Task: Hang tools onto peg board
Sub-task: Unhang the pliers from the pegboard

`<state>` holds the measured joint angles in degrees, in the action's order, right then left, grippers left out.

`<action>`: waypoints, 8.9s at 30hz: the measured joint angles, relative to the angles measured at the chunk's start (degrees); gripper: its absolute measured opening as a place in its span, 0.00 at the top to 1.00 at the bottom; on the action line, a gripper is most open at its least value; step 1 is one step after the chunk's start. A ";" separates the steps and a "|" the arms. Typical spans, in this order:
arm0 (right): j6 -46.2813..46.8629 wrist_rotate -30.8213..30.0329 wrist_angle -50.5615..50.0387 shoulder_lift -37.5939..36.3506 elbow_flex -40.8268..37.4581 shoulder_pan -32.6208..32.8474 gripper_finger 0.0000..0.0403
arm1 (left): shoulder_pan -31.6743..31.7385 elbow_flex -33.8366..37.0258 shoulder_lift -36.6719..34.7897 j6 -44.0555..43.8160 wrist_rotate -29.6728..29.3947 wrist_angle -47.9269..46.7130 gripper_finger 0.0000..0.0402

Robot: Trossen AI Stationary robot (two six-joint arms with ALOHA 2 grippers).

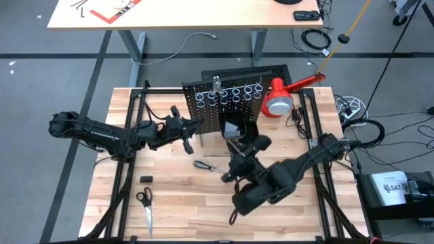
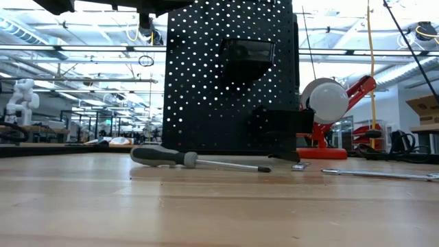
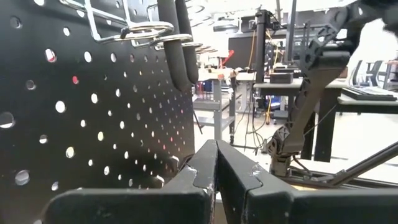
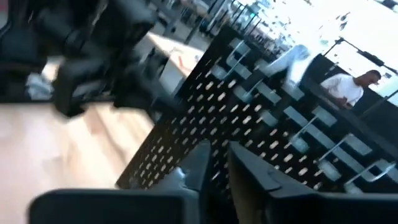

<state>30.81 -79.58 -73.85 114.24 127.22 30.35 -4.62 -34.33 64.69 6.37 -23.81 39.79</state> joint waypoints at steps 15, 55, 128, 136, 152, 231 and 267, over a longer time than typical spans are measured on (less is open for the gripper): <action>-60.35 10.64 54.74 -8.19 0.02 -10.89 0.49 | 0.00 0.00 0.00 0.04 0.00 0.01 0.96; -34.27 30.88 41.09 -9.10 0.02 -26.96 0.73 | -0.02 0.00 0.00 0.42 1.09 0.04 0.96; -32.83 24.16 42.10 -9.14 0.00 -25.77 0.96 | -0.02 0.00 0.00 0.46 1.09 -0.02 0.96; -31.26 21.30 41.01 -9.14 0.03 -25.68 0.96 | -0.01 0.00 0.00 0.45 1.09 -0.12 0.96; -28.72 20.81 36.88 -9.58 0.15 -23.95 0.96 | 3.10 0.00 0.02 4.46 -8.34 -9.56 0.96; -31.18 25.40 35.66 -13.88 -0.22 -24.18 0.96 | 47.14 -27.80 38.07 -5.18 107.65 -3.21 0.79; -46.06 26.09 40.72 -15.72 -0.09 -24.24 0.96 | 46.93 -27.65 38.14 -2.62 107.84 -3.43 0.79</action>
<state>-15.25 -53.49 -33.12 98.52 127.13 6.11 42.30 -61.98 102.83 3.75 84.03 36.36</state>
